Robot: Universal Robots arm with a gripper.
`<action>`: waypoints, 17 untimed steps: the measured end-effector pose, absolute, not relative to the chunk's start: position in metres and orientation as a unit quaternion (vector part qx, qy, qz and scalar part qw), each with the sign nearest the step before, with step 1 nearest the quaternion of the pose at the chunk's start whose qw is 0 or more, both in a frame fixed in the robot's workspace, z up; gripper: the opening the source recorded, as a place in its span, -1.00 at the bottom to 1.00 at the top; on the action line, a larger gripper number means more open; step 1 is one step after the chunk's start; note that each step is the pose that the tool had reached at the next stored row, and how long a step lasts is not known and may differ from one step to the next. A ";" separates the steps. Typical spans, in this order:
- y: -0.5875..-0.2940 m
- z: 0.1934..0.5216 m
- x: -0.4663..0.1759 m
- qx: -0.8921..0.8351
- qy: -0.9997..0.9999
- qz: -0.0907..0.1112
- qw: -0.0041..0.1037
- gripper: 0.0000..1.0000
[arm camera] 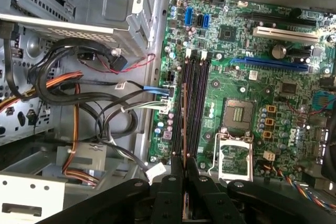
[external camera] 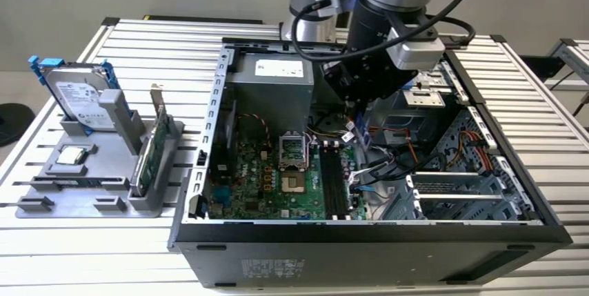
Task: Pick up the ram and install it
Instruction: 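Insert the ram into the slot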
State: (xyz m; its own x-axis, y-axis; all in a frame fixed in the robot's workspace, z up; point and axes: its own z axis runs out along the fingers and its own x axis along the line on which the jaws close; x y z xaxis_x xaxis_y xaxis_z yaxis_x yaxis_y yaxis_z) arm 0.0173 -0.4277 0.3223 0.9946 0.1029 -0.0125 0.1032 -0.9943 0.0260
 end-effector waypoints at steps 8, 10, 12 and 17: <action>-0.428 0.319 0.017 0.999 0.052 -0.006 0.016 -1.00; -0.428 0.318 0.017 0.999 0.052 -0.006 0.016 -1.00; -0.428 0.317 0.017 0.999 0.052 -0.006 0.016 -1.00; -0.428 0.316 0.017 0.999 0.052 -0.006 0.016 -1.00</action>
State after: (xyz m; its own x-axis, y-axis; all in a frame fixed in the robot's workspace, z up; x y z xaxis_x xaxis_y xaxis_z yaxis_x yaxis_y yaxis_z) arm 0.0174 -0.4277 0.3165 0.9946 0.1029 -0.0130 0.1033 -0.9942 0.0310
